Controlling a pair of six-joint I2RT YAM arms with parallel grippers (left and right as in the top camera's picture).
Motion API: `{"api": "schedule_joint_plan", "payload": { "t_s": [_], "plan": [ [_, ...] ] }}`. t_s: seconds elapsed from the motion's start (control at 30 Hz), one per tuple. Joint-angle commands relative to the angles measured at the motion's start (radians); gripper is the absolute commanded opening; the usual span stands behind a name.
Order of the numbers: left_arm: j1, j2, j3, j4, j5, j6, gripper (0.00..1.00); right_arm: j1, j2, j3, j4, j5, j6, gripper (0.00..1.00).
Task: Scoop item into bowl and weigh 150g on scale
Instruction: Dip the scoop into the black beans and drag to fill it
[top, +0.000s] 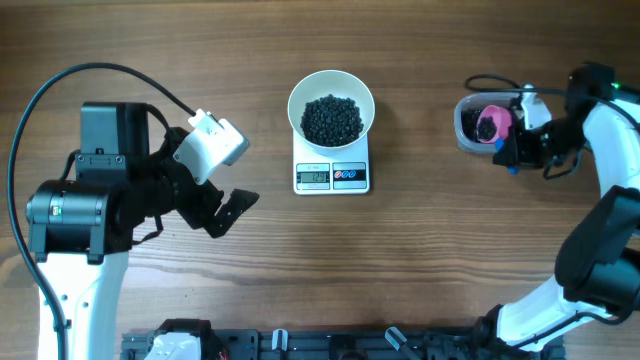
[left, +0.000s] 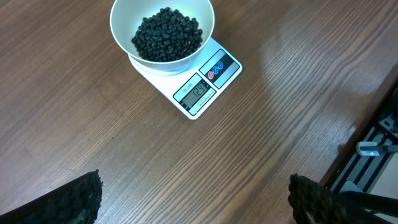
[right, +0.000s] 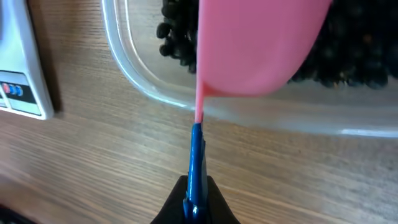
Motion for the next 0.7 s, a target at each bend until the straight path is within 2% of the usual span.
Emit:
{"api": "schedule_joint_plan", "payload": {
  "t_s": [0.0,0.4,0.67],
  "plan": [
    [0.006,0.004,0.019,0.000,0.008,0.012,1.00,-0.032,0.018,0.018,-0.018,-0.097,0.003,0.04],
    [0.006,0.004,0.019,-0.001,0.008,0.012,1.00,-0.129,0.018,0.018,-0.047,-0.270,0.003,0.04],
    [0.006,0.004,0.019,0.000,0.008,0.012,1.00,-0.132,0.011,0.018,-0.113,-0.384,0.006,0.04]
  ]
}}
